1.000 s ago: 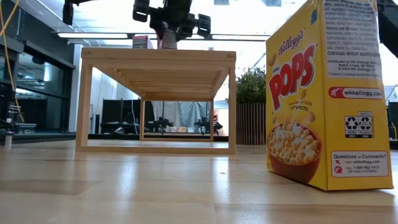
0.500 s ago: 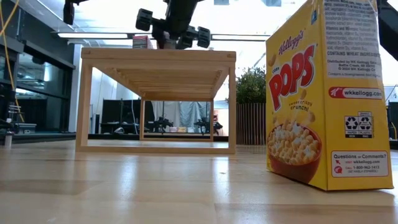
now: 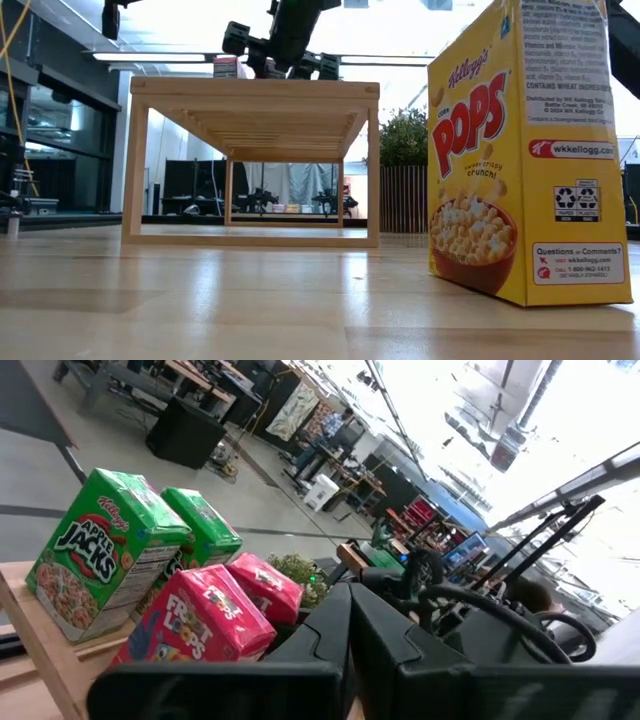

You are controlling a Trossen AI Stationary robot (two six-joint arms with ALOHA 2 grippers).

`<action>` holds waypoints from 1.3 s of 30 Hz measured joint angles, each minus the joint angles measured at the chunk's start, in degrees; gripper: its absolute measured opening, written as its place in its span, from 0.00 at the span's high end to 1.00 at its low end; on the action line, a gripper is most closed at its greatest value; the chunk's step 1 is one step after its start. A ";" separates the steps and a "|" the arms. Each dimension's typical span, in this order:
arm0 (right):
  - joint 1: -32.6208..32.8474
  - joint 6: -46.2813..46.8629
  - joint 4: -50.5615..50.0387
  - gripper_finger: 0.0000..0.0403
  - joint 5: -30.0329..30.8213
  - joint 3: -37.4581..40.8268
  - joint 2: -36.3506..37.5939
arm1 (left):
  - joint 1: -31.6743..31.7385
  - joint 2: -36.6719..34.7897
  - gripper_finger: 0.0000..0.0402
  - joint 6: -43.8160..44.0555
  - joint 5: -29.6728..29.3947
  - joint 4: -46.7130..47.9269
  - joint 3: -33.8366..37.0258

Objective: Stack cereal on shelf
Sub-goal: Put the red cereal box aligned with the other red cereal box on the shelf

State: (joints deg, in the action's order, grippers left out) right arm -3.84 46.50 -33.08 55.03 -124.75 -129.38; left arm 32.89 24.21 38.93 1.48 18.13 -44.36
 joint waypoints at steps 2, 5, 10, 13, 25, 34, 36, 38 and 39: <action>0.00 -1.97 0.10 0.60 -0.42 0.00 0.00 | -0.01 0.00 1.00 -0.01 0.00 0.00 0.00; 0.00 -5.01 0.35 0.60 -1.09 0.00 0.00 | -0.01 0.00 1.00 -0.03 0.01 0.01 0.00; 0.00 -4.52 0.39 0.60 -1.64 0.00 0.00 | -0.01 0.00 1.00 0.01 0.01 0.00 0.00; -0.03 -4.32 0.22 0.60 -2.13 -0.02 0.04 | 0.00 0.00 1.00 -0.01 0.02 0.00 0.00; 0.02 -3.45 -1.01 0.51 -4.38 -0.02 0.04 | -0.01 0.00 1.00 -0.01 0.04 0.00 0.00; 0.11 -3.45 -1.97 0.42 -7.51 0.02 -0.11 | -0.01 0.00 1.00 -0.01 0.04 0.00 -0.01; 0.16 -3.45 -2.76 0.42 -7.69 0.02 -0.11 | -0.01 0.00 1.00 -0.01 0.04 0.00 0.00; 0.24 -3.45 -3.46 0.42 -8.33 0.02 -0.11 | -0.01 -0.01 1.00 0.00 0.04 0.00 -0.02; 0.33 -3.45 -3.63 0.42 -8.59 0.02 -0.11 | -0.01 0.00 1.00 0.00 0.04 0.00 -0.01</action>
State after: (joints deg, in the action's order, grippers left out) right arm -3.50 43.05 -36.71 46.44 -124.73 -129.49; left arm 32.88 24.21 38.93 1.52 18.13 -44.37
